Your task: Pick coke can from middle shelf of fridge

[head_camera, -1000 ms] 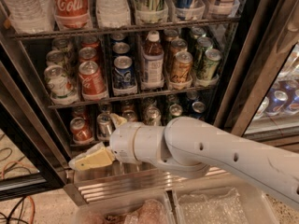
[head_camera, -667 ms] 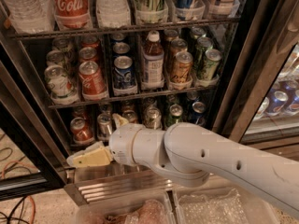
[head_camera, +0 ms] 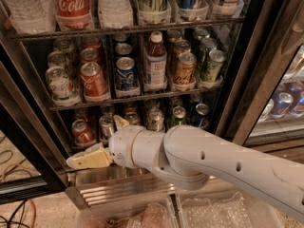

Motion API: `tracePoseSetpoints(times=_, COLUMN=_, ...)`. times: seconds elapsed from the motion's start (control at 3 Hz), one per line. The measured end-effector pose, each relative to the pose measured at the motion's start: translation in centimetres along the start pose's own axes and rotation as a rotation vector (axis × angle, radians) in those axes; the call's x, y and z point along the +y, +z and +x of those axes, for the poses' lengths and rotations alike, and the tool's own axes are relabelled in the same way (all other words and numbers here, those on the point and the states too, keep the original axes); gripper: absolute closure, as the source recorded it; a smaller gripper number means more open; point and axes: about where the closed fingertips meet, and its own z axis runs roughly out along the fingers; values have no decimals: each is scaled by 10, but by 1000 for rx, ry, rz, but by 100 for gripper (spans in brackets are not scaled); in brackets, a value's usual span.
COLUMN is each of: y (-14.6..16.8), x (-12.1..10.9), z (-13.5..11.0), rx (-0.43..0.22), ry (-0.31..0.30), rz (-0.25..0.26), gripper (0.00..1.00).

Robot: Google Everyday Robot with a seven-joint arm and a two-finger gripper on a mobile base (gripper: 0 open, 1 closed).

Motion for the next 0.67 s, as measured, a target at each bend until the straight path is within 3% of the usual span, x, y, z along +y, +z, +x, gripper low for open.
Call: tracePoseSetpoints(times=0.67, y=16, x=-11, z=-8, rx=-92, ry=-21, rz=115, gripper=0)
